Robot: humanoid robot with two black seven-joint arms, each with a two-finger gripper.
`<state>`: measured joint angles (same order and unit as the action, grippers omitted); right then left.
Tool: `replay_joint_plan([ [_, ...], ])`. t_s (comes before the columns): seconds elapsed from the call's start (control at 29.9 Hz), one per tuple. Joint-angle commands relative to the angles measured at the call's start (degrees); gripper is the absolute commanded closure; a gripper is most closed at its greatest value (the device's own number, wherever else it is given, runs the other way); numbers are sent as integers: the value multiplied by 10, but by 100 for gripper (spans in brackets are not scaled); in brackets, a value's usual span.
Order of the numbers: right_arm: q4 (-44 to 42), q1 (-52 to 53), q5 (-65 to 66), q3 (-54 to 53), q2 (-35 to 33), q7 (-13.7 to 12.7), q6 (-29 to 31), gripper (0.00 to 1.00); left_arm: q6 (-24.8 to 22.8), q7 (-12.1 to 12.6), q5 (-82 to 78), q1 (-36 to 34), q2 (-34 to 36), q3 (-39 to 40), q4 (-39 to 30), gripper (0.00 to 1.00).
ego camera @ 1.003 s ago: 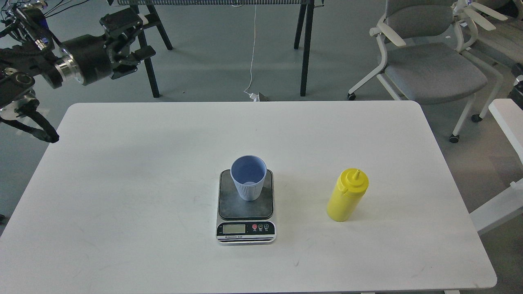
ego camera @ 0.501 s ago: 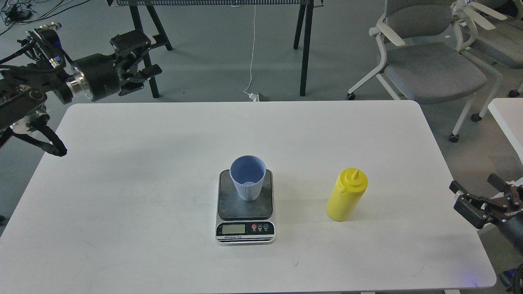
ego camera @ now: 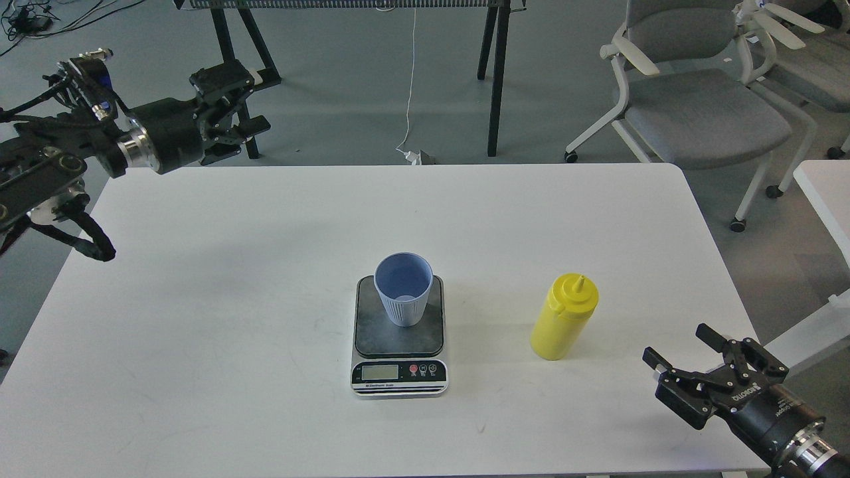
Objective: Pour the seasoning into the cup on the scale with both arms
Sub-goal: 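Move the right gripper down toward the yellow bottle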
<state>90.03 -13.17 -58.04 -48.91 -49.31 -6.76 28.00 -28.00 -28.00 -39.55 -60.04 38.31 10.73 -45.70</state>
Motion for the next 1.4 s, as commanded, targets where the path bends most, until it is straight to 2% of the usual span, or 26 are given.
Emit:
replay_joint_plan([
  [0.0,-30,28,36,2,46,-1,0,0,0,0,0,6,-5,0,0,1],
  [0.17,-85,67,94,4,128,-2,0,0,0,0,0,9,1,-2,0,1],
  [0.4,-115,86,131,5,181,-2,0,0,0,0,0,16,5,-2,0,1],
  [0.74,-143,86,147,6,205,-4,0,0,0,0,0,17,-1,-2,0,1],
  [1.14,-198,105,205,7,274,-6,0,0,0,0,0,26,-2,-1,0,1],
  [1.37,-202,112,210,7,283,-5,0,0,0,0,1,38,-2,-1,0,1],
])
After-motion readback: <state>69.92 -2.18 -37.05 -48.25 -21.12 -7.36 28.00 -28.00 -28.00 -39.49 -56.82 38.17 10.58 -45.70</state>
